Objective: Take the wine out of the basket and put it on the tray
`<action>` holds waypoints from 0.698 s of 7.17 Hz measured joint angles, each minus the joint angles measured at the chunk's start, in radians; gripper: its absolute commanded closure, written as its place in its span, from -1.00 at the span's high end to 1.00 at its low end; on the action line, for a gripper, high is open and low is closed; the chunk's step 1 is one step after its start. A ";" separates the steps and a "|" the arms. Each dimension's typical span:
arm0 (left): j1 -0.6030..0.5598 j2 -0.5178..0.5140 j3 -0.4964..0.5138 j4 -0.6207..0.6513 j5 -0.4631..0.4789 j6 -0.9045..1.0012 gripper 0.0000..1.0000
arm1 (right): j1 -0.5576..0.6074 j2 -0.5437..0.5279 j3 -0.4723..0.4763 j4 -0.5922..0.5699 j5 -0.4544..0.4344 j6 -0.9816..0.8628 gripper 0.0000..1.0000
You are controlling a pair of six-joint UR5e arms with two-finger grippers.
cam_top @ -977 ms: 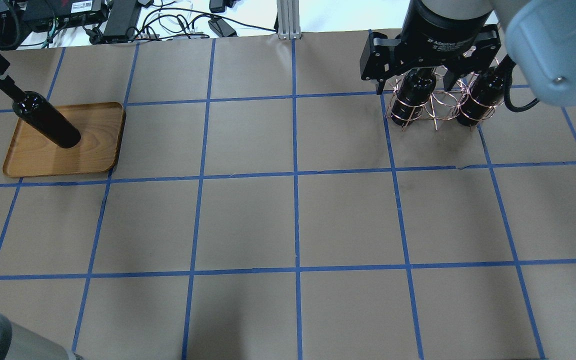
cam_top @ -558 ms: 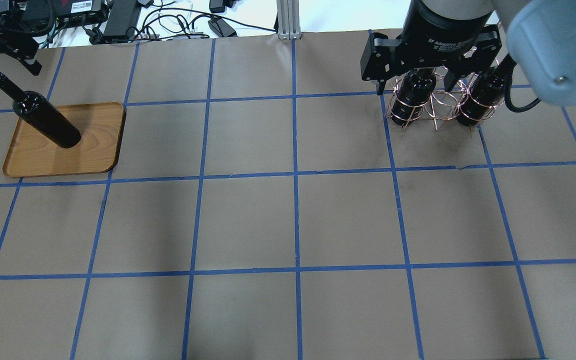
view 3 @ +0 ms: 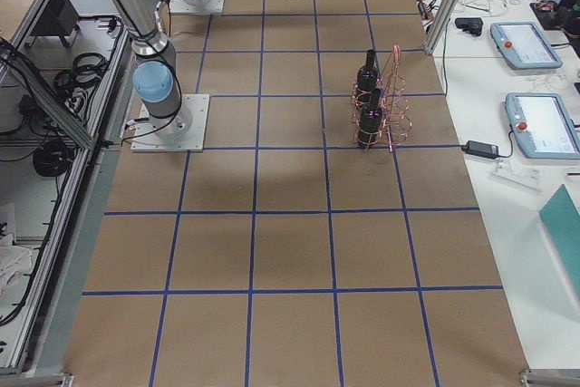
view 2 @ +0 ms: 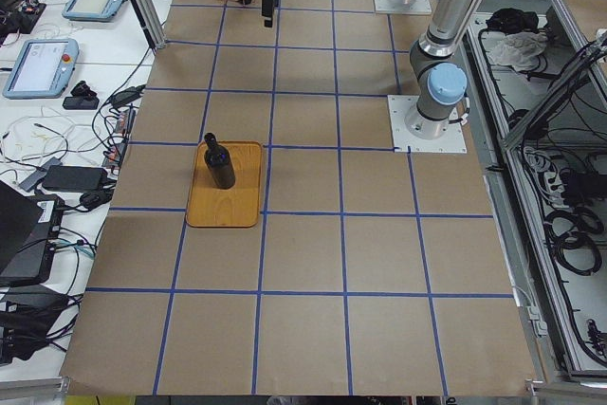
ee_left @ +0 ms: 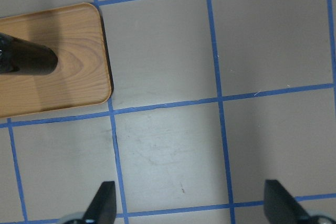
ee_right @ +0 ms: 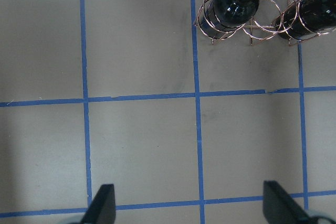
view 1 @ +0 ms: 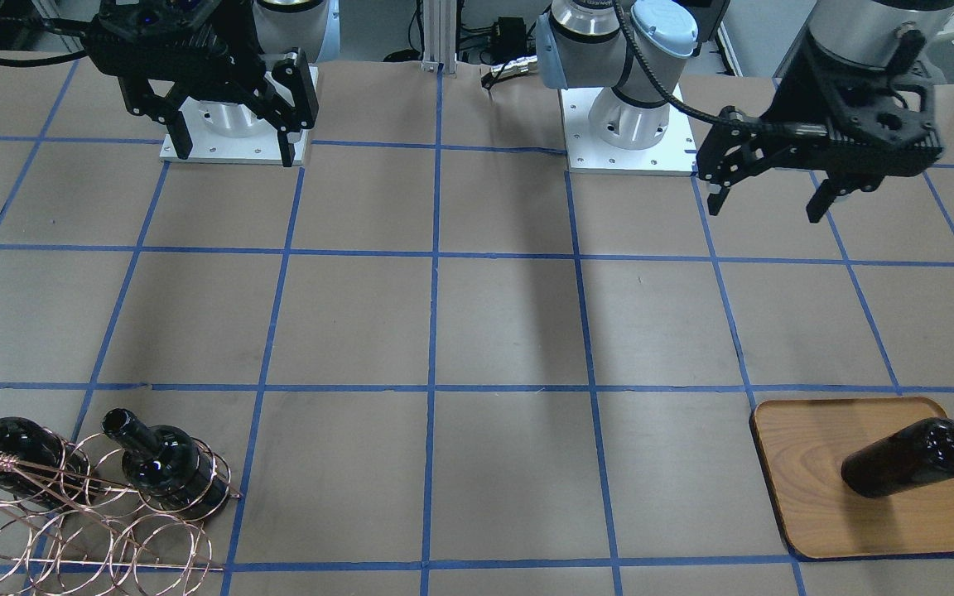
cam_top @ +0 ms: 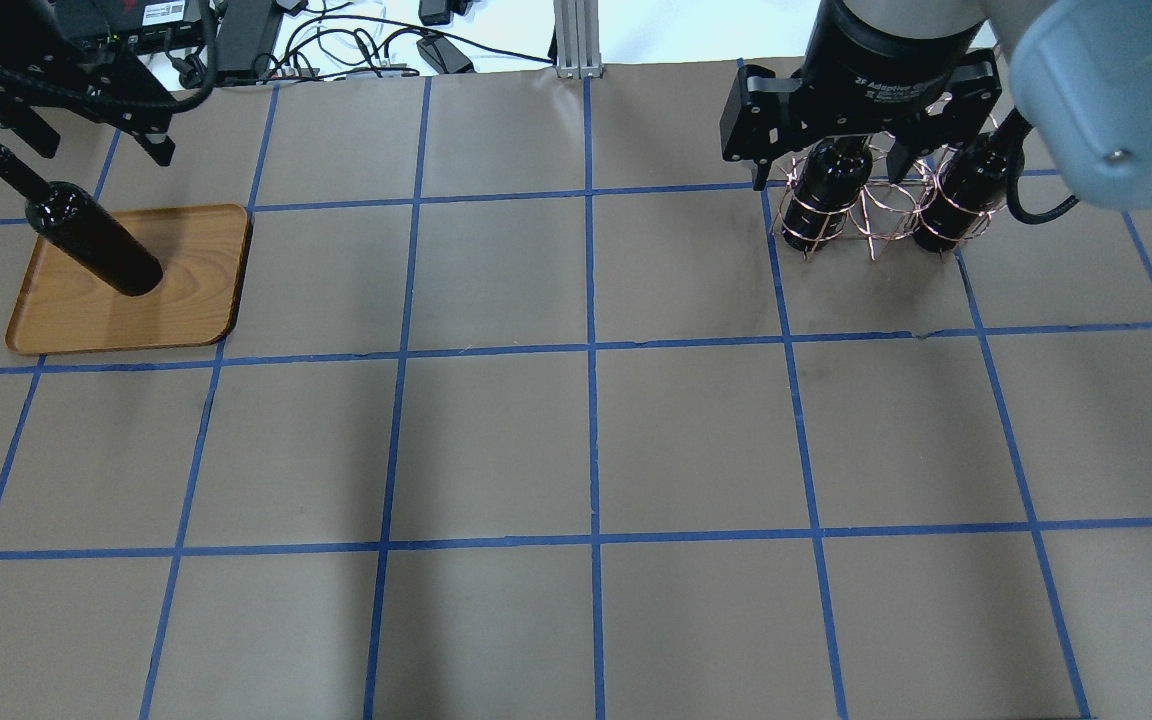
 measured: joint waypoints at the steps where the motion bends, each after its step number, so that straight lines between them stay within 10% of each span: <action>1: -0.035 0.015 -0.022 -0.001 -0.016 -0.046 1.00 | 0.000 0.000 0.000 0.000 0.001 0.000 1.00; 5: -0.063 0.038 -0.047 -0.012 -0.080 -0.092 1.00 | 0.000 0.000 0.000 0.000 0.003 0.001 1.00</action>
